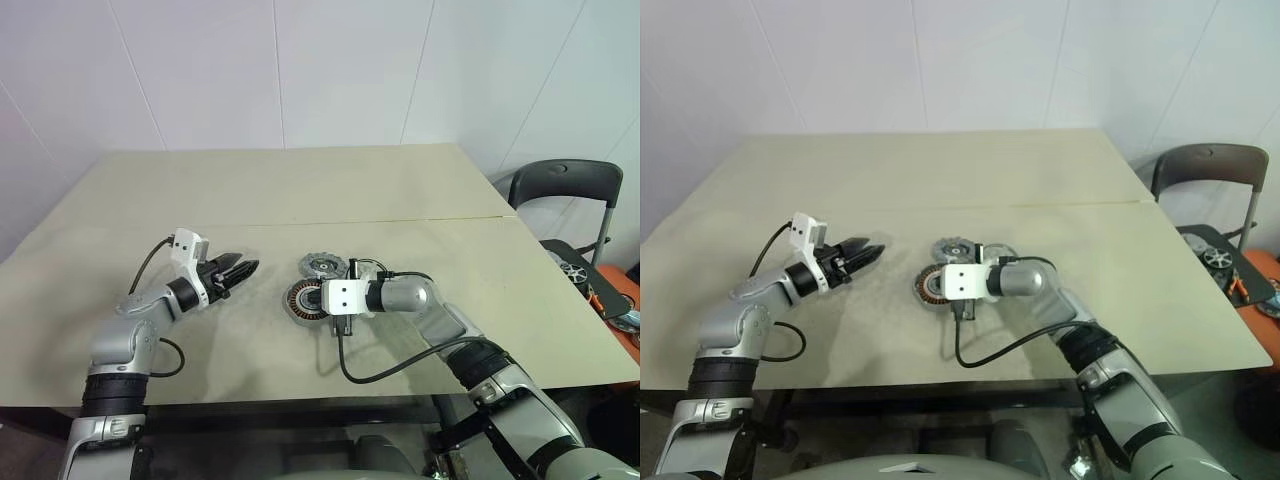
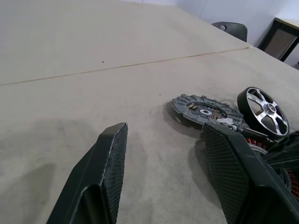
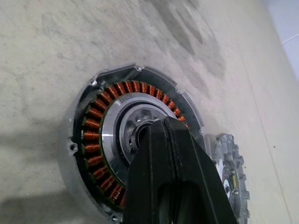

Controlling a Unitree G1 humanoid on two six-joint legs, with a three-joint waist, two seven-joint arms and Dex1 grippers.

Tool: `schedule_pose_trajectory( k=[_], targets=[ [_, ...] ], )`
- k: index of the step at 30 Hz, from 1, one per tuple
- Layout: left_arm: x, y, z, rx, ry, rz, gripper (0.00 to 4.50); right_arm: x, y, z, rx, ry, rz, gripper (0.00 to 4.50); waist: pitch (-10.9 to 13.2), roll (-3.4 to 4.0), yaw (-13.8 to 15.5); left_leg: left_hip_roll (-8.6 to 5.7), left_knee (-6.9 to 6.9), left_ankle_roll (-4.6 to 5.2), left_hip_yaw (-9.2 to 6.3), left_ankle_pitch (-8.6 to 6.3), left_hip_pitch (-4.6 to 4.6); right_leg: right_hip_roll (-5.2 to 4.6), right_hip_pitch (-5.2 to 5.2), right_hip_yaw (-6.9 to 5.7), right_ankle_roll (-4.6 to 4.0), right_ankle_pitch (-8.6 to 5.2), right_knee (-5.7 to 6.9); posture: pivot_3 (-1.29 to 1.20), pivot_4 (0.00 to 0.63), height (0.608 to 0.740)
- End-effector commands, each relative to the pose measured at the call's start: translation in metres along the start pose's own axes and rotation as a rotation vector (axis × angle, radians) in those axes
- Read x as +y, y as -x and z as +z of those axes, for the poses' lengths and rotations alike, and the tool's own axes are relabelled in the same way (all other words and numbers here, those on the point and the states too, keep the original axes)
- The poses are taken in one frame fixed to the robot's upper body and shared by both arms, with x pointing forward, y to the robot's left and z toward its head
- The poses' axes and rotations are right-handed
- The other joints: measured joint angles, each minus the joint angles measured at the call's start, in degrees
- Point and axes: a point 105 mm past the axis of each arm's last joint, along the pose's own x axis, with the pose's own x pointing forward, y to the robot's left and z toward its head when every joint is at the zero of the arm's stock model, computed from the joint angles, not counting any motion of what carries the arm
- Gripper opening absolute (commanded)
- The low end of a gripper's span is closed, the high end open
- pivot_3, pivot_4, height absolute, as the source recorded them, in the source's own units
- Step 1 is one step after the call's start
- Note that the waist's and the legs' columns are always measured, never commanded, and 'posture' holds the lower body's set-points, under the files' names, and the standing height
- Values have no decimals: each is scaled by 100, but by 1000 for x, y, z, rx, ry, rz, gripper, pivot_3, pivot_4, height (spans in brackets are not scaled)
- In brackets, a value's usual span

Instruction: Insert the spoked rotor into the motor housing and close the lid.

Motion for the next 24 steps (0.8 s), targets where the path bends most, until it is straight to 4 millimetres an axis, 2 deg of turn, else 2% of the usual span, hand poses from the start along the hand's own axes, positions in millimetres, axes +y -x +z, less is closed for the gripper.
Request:
schedule_pose_trajectory(
  k=[1,17,24],
  targets=[
    [-3,-3,12,-36,-38,-12,2724,15,-7,-7,32,-16,32,27,0,0,-3,0,-1,0,0,0,0,0,0,0,0,0,0,0,0,740],
    [-2,1,9,-45,-27,4,2724,16,-10,-10,45,-16,44,27,0,0,-12,1,-7,0,-2,0,1,0,-4,2,0,0,-2,0,0,740],
    [-2,3,8,-48,-23,14,2724,23,-13,-10,42,2,85,27,0,0,-15,1,-10,0,-6,0,1,0,-4,2,-1,-1,-3,0,0,740]
  ],
)
